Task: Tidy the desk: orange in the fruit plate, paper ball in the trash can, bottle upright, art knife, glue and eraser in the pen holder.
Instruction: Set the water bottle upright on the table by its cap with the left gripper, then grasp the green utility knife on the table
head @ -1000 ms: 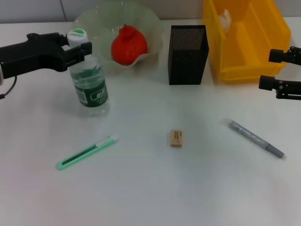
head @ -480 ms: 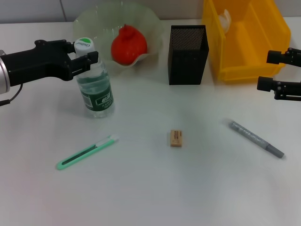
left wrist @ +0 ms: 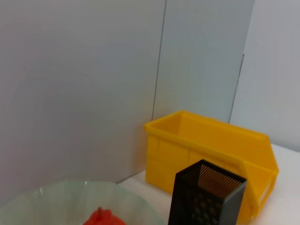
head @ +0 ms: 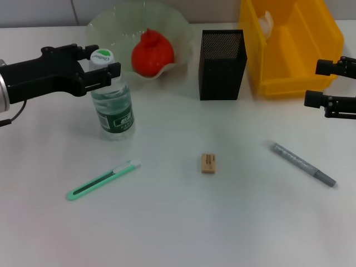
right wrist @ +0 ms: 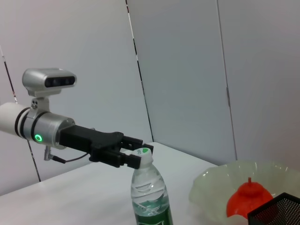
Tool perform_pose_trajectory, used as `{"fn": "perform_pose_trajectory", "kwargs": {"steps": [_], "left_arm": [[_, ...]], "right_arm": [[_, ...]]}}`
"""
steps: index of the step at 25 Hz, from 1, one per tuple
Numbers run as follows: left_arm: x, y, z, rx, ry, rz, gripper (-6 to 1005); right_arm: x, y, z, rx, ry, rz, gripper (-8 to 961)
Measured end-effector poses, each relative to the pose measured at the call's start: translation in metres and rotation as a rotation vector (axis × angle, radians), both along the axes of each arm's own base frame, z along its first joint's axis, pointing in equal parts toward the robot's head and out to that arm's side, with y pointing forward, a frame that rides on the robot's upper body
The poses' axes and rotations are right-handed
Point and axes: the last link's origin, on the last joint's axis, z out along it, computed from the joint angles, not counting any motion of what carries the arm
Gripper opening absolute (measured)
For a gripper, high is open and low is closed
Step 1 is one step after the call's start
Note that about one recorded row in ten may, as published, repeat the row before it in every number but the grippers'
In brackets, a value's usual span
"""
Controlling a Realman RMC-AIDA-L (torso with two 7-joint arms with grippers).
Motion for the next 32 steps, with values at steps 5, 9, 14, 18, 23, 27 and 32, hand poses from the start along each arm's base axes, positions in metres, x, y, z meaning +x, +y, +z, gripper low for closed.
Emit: {"fn": "perform_pose_trajectory", "kwargs": {"steps": [5,9,14,18,23,27,32], "left_arm": [[0.001,-0.005,0.008,0.018,-0.026,-0.023,653],[-0.004,-0.017,0.028,0.062,-0.082,-0.067,738],[-0.027,-0.047,0.054,0.09,-0.201,-0.156,807],[-0.051,-0.073,0.061,0.117,-0.262,-0.203,806],[-0.075,-0.095,0.056,0.07,-0.301,-0.205,804],[-0.083,-0.109,0.048,0.037,-0.289,-0.218,802],[-0.088,-0.116,0.041,0.003,-0.271,-0.2,800]], "right_arm": [[0.0,0.0,0.001,0.003,-0.004,0.0,832],[-0.006,0.002,0.003,-0.02,-0.02,-0.011,832],[-0.036,0.01,0.004,-0.119,-0.188,-0.075,832],[-0.067,0.022,-0.001,-0.185,-0.323,-0.148,831],[-0.104,0.04,-0.017,-0.248,-0.517,-0.205,831],[-0.127,0.048,-0.037,-0.285,-0.663,-0.21,831],[-0.151,0.051,-0.074,-0.342,-0.865,-0.174,831]]}}
